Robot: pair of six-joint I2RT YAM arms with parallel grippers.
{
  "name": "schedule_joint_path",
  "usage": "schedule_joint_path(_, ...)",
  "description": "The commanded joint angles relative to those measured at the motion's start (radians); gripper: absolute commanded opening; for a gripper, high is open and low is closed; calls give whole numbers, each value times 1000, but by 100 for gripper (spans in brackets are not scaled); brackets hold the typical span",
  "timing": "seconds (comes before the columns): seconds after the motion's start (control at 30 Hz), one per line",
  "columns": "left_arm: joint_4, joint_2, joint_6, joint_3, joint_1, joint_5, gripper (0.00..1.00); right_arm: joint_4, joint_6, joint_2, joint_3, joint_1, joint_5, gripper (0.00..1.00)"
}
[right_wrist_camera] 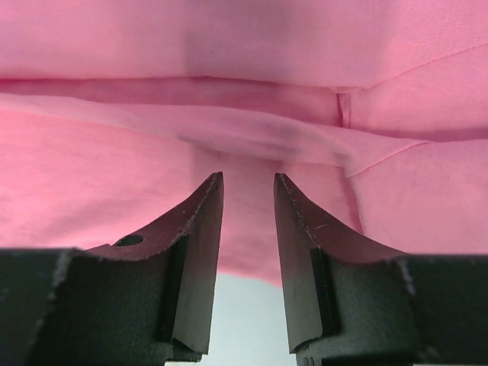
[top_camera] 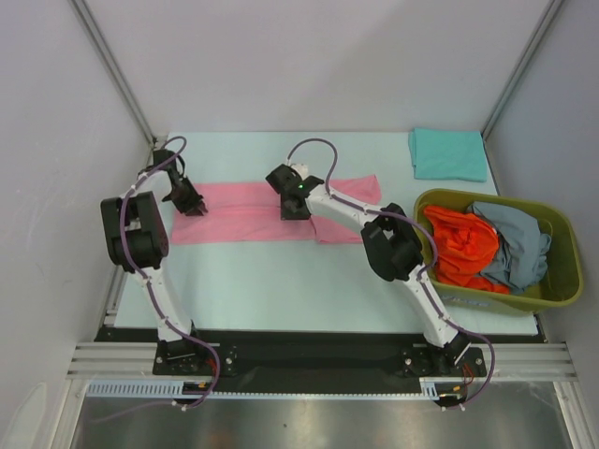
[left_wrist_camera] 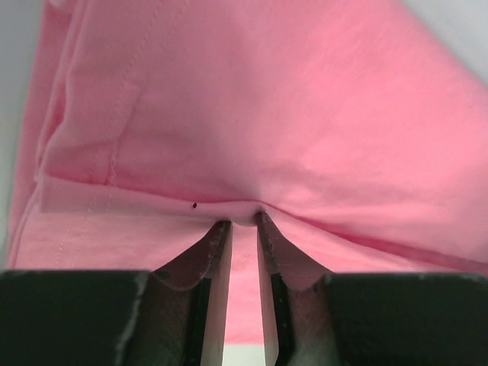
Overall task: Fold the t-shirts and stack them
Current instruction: Fold the tshirt
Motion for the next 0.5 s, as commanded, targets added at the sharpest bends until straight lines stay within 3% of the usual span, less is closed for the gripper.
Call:
schedule_joint_path(0.0,-11,36,9,51,2,2,24,7,26,25,6,-14,-4,38)
schedule_joint_path(0.23,-20,36,29,38,0,-21,25,22,12,87,66,-51,73,39)
schedule_joint_path(0.47,-9,26,47,-3,2,-30,25,99,-124,160,294,-86,113,40)
